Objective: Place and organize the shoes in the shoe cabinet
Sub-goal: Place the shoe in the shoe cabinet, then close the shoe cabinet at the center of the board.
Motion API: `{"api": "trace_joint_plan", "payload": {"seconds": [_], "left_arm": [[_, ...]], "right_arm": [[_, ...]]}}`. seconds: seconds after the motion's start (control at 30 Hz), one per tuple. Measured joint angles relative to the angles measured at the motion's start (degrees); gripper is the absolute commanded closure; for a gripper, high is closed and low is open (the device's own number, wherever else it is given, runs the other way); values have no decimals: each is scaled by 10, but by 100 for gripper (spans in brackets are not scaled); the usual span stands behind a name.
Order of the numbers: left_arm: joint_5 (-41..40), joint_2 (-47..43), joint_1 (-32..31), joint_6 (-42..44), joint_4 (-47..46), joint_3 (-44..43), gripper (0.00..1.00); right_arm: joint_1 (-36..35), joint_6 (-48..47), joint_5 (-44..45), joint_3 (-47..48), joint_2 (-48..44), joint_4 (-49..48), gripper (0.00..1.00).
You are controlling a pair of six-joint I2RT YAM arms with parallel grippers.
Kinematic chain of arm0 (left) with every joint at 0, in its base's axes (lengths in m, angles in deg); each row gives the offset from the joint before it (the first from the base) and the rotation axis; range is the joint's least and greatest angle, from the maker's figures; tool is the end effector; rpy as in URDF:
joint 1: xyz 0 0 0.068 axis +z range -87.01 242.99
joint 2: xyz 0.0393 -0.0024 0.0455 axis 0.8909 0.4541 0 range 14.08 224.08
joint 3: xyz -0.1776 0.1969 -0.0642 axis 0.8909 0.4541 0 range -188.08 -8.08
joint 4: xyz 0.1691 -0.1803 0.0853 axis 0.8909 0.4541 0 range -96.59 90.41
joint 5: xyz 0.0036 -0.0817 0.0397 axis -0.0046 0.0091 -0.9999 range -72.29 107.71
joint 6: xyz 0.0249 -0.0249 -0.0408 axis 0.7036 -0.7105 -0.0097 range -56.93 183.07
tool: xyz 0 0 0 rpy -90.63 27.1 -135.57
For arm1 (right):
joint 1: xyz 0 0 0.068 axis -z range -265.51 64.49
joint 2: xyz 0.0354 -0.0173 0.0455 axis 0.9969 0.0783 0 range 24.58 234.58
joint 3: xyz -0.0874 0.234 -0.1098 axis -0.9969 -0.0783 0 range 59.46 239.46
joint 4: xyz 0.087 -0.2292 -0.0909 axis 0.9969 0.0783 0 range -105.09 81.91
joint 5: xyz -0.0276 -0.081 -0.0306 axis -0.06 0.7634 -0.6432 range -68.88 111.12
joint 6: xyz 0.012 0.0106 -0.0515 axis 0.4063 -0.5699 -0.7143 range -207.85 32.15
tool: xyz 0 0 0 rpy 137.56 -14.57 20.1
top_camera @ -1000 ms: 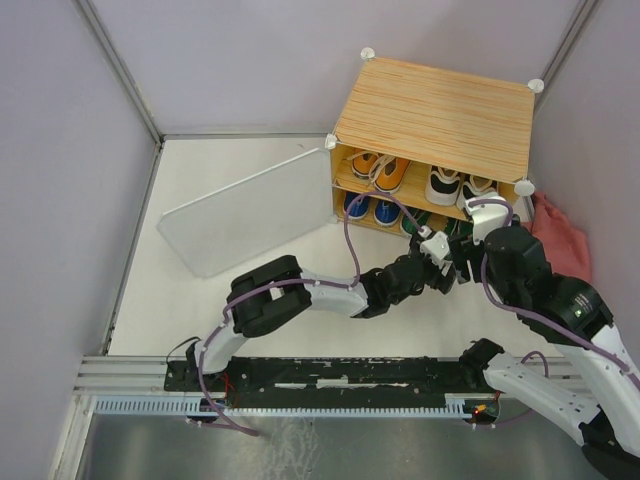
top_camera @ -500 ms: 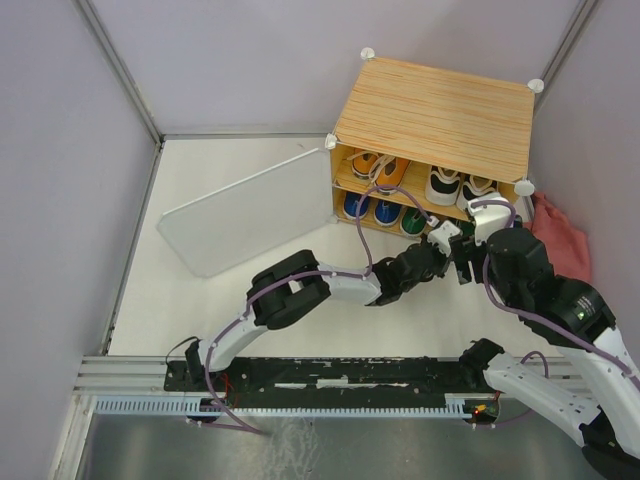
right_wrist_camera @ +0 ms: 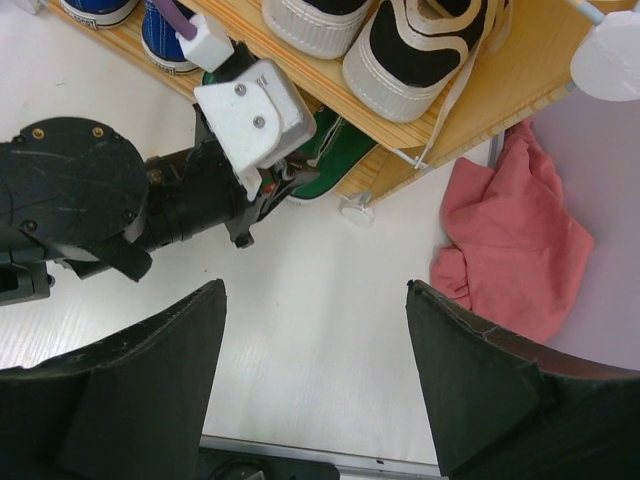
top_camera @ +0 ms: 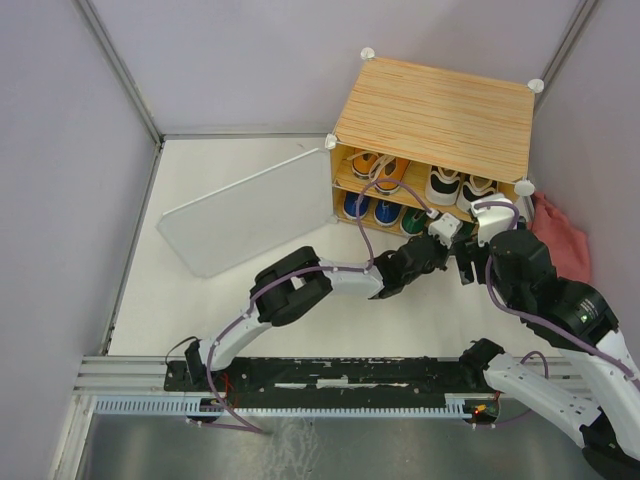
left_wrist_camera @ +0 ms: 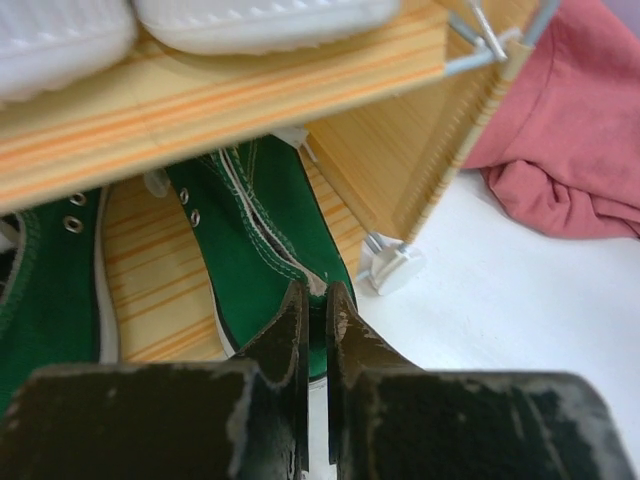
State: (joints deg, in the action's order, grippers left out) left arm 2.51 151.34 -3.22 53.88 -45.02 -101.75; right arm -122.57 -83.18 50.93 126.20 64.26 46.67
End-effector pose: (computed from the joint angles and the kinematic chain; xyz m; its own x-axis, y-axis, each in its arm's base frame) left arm 0.2267 -0.4910 0.1574 -0.1601 -0.0192 -0.9869 0.7619 0.6333 -0.1359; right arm 0.0856 0.0425 0.3873 -0.4687 -0.2656 -0.8425 -0.1593 0.9635 -0.2151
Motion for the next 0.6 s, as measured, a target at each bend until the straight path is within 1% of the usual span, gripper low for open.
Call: {"api": "trace_joint_plan", "payload": {"seconds": [0.33, 0.6], "left_arm": [[-8, 1, 37, 0, 2, -13, 97], [2, 38, 39, -23, 6, -76, 96]], "right_arm": [[0, 0, 3, 0, -2, 0, 19], [0, 0, 4, 0, -1, 0, 19]]}}
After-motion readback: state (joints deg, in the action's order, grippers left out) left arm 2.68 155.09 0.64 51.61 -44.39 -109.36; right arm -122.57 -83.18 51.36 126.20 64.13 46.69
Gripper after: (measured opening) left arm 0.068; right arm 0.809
